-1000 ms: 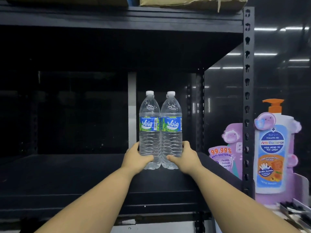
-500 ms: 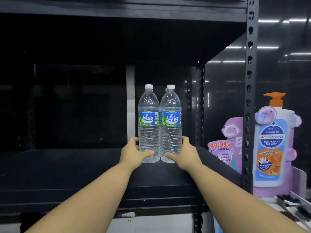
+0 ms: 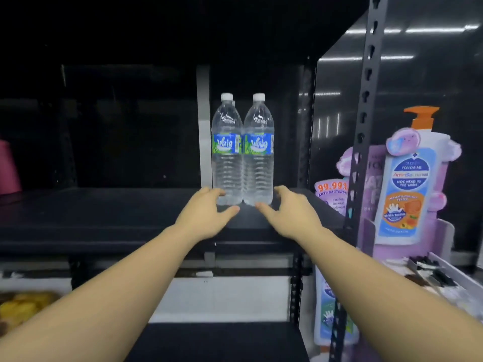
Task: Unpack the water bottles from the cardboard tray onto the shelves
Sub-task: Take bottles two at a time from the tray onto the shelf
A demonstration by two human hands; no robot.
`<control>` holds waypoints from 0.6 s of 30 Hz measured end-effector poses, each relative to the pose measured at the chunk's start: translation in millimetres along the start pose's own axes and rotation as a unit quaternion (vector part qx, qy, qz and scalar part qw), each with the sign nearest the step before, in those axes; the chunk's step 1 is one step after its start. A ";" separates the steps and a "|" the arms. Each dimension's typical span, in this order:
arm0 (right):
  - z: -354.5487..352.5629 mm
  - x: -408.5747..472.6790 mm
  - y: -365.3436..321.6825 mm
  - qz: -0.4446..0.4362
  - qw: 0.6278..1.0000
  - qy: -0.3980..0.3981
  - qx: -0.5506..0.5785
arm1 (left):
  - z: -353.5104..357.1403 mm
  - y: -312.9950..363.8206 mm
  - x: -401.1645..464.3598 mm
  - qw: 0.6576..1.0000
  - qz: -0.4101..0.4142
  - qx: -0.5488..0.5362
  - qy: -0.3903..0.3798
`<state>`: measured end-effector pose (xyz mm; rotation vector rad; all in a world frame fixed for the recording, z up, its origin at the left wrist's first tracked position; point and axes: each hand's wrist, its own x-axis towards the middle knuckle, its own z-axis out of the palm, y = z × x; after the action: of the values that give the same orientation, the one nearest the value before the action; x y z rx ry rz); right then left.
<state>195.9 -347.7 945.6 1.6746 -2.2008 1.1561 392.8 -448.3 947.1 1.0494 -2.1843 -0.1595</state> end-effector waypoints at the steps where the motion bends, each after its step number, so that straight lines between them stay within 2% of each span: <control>1: -1.1 -11.9 2.9 -0.015 1.000 0.002 0.004 | 0.0 4.9 -14.6 1.000 0.013 0.003 0.009; 7: 13.8 -109.3 32.2 -0.154 0.986 0.064 0.034 | 25.4 15.5 -126.3 0.993 0.088 -0.005 0.081; 9: 29.4 -146.9 45.8 -0.152 0.987 0.043 0.041 | 42.3 10.1 -163.0 0.993 0.088 -0.012 0.078; 14: 79.6 -250.8 78.0 -0.065 0.991 -0.117 0.025 | 112.1 -25.6 -266.2 0.995 -0.013 -0.054 -0.087; 18: 132.8 -340.4 105.0 0.021 0.973 -0.227 0.029 | 170.5 -64.2 -356.9 0.968 -0.089 -0.094 -0.216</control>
<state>272.8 -165.5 621.0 2.1005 -2.4859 0.9216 477.9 -262.5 602.4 1.1840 -2.3883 -0.7234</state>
